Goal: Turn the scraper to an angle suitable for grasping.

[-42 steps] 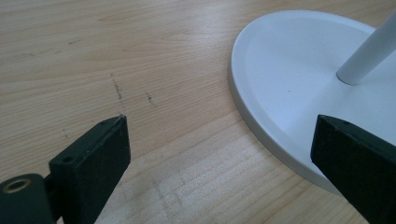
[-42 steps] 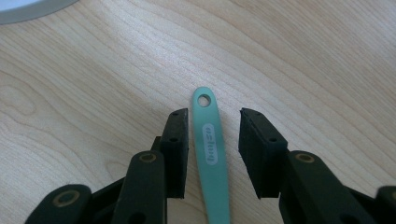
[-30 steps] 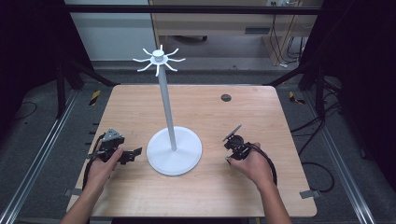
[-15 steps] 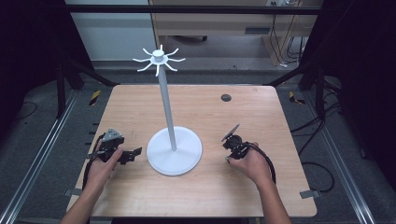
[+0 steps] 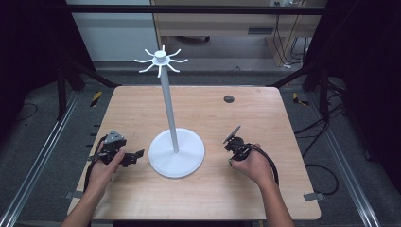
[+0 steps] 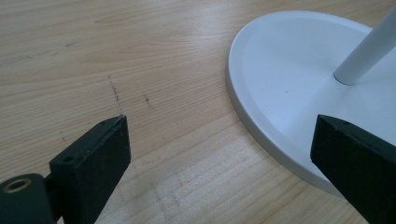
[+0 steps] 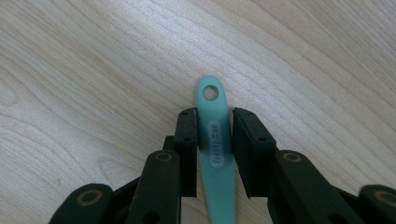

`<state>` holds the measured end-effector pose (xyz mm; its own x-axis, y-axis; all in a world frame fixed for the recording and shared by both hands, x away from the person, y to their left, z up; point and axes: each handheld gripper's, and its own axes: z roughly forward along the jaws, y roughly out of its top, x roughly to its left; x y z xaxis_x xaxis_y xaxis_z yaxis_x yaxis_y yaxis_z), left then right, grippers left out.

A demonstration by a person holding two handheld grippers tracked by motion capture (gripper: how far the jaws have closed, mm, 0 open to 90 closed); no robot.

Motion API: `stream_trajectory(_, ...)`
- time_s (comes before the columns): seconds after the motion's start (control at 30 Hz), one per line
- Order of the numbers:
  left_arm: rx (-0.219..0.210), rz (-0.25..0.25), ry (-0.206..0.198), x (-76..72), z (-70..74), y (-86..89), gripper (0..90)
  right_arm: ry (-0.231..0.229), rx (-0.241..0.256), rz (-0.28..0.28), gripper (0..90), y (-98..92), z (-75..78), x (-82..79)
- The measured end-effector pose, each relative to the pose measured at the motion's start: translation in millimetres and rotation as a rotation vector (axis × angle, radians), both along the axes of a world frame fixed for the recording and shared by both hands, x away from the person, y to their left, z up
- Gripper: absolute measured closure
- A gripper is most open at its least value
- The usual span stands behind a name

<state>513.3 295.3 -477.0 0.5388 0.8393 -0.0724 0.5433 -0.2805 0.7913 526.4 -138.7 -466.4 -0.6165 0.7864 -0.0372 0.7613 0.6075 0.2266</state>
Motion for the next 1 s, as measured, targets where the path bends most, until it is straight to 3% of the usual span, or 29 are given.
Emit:
stream_trajectory(0.17, -0.003, 0.005, -0.001, 0.0, 0.1, 1.0, 4.6, -0.009, -0.006, 0.012, 74.2, -0.3, 0.0, 0.2)
stream_trajectory(0.23, -0.003, 0.005, 0.000, 0.1, 0.1, 1.1, 4.6, -0.020, 0.016, 0.004, 74.2, -2.2, 1.5, -1.0)
stream_trajectory(0.3, -0.002, 0.005, 0.001, 0.2, -0.1, 0.8, 4.6, -0.053, 0.030, 0.028, 74.3, -7.2, 4.5, -2.1)
stream_trajectory(0.33, -0.001, 0.004, 0.001, 0.3, -0.3, 0.6, 4.6, -0.061, 0.059, -0.021, 74.4, -8.6, 11.7, -6.1)
stream_trajectory(0.57, 0.003, 0.003, 0.002, 0.0, -0.1, 0.1, 4.6, -0.154, 0.136, -0.049, 74.5, -23.0, 41.4, -15.4)
stream_trajectory(1.0, 0.005, 0.003, 0.003, -0.2, -0.3, 0.2, 4.6, -0.307, 0.254, -0.084, 74.8, -36.9, 79.7, -27.5)
